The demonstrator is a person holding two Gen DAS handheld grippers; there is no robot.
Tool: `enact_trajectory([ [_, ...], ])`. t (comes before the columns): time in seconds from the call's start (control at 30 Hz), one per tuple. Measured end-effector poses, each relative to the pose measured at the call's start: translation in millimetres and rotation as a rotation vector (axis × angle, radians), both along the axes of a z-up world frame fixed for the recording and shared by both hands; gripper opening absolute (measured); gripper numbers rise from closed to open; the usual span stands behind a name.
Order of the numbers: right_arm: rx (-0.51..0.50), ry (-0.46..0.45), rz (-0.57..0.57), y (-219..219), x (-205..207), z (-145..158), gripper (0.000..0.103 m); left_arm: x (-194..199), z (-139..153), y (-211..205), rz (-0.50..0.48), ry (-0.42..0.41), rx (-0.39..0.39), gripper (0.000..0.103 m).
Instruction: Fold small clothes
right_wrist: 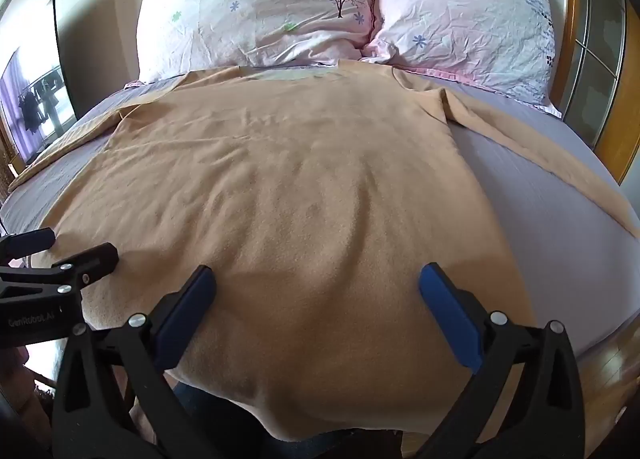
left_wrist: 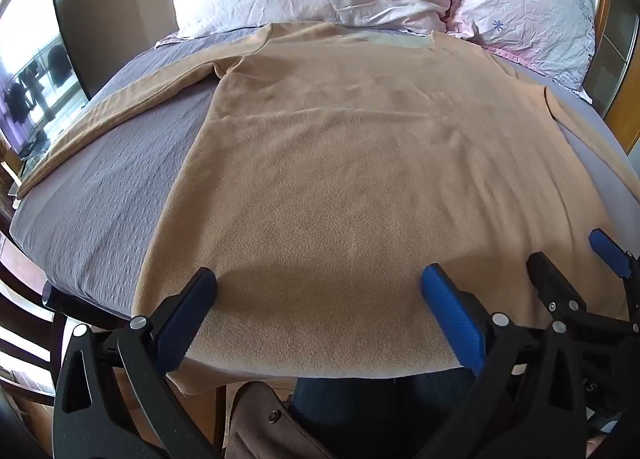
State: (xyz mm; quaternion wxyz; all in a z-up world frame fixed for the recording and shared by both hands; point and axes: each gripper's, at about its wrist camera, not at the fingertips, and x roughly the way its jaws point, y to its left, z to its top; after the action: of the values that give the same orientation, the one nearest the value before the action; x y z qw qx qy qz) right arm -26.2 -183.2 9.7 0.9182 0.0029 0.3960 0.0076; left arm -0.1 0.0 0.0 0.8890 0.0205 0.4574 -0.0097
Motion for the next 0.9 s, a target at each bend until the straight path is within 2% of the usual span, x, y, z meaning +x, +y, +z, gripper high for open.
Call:
enact_trajectory([
  [0.9,-0.003,-0.009,0.0,-1.2,-2.4,0.1,0.101,0.1,0.1,0.0,-0.001,-0.001,-0.001,0.102],
])
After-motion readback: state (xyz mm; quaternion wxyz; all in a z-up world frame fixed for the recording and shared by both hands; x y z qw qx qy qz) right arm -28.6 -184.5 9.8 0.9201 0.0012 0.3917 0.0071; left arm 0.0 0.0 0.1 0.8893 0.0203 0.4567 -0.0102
